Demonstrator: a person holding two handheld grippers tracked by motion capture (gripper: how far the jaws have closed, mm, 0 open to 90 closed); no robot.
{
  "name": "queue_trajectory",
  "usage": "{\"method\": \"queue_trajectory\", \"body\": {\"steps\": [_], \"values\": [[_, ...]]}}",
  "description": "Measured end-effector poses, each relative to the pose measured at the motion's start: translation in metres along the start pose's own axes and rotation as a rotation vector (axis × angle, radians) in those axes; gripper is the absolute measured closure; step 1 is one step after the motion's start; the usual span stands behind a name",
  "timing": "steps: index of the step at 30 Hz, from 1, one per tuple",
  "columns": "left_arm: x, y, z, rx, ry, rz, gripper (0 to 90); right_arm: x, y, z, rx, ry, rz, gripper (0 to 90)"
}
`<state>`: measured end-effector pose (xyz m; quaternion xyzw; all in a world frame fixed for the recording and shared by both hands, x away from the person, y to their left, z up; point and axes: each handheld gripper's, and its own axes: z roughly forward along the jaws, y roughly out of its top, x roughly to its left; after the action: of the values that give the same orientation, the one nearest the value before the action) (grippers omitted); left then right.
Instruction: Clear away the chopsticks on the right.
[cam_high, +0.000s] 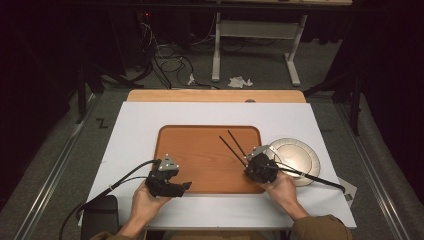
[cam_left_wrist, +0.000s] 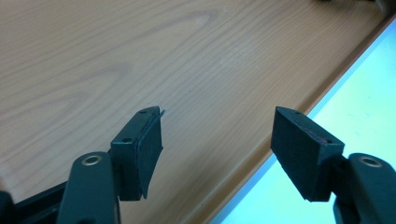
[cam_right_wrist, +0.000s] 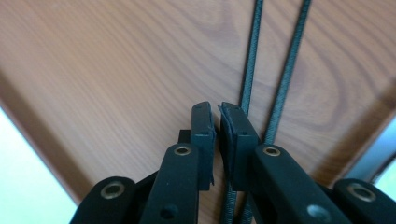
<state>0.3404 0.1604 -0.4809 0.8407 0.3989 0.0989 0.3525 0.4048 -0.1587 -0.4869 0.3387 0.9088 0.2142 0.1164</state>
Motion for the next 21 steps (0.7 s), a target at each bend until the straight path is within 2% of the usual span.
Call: {"method": "queue_trajectory", "body": {"steps": [5, 13, 16, 18, 21], "values": [[-0.0001, 0.0, 0.0006, 0.001, -0.001, -0.001, 33.7, -0.0033, 0.0004, -0.0002, 0.007, -0.031, 0.018, 84.6], [0.0006, -0.0001, 0.0003, 0.0, 0.007, -0.002, 33.7, -0.0051, 0.0009, 0.001, -0.003, -0.029, 0.019, 82.8], [0.0061, -0.0008, -0.0019, -0.016, 0.009, -0.033, 33.7, -0.0048, 0.0009, 0.001, -0.005, -0.032, 0.016, 80.5], [0.0064, -0.0014, -0.0032, -0.017, 0.01, -0.036, 33.7, -0.0044, 0.0008, 0.0004, -0.003, -0.031, 0.013, 79.9], [0.0045, -0.0015, -0.0032, -0.019, 0.009, -0.028, 33.7, -0.0046, 0.0013, -0.0042, -0.023, -0.023, 0.005, 78.8]]}}
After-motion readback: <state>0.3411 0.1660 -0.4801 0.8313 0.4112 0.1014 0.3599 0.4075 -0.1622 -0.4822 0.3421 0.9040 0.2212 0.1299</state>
